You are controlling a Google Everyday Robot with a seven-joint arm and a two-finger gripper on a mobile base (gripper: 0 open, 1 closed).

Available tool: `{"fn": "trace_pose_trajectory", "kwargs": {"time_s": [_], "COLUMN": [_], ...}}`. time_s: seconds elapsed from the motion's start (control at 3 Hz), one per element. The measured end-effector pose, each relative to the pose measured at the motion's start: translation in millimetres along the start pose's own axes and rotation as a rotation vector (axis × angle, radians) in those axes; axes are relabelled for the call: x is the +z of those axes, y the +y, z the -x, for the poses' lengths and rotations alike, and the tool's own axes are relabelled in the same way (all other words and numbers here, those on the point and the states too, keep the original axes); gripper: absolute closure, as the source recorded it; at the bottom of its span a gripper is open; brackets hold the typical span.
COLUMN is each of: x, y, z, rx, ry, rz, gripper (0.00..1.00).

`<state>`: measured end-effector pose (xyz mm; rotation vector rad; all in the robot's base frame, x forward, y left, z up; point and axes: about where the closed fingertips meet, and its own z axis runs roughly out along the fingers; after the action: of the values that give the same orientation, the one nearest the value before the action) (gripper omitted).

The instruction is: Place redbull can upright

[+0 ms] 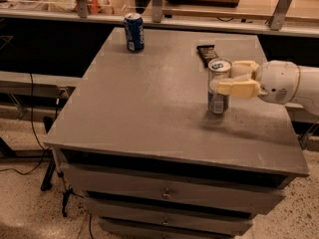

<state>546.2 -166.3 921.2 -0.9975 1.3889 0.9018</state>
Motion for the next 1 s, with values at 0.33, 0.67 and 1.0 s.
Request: {"fn": "trace_pose_trajectory", "kwargs": {"time_s": [0.33,0.67,1.0], "x": [-1.8,-2.8,-3.4], "y": [-0.4,-0.3,0.1], "z": [-0.4,-0.9,-1.9], "rx": [0.003,0.004,0.005], "ry": [-0.010,-0.016,-0.019], "rz": [0.001,0.002,0.004], "gripper": [0.38,0.15,0.00]}}
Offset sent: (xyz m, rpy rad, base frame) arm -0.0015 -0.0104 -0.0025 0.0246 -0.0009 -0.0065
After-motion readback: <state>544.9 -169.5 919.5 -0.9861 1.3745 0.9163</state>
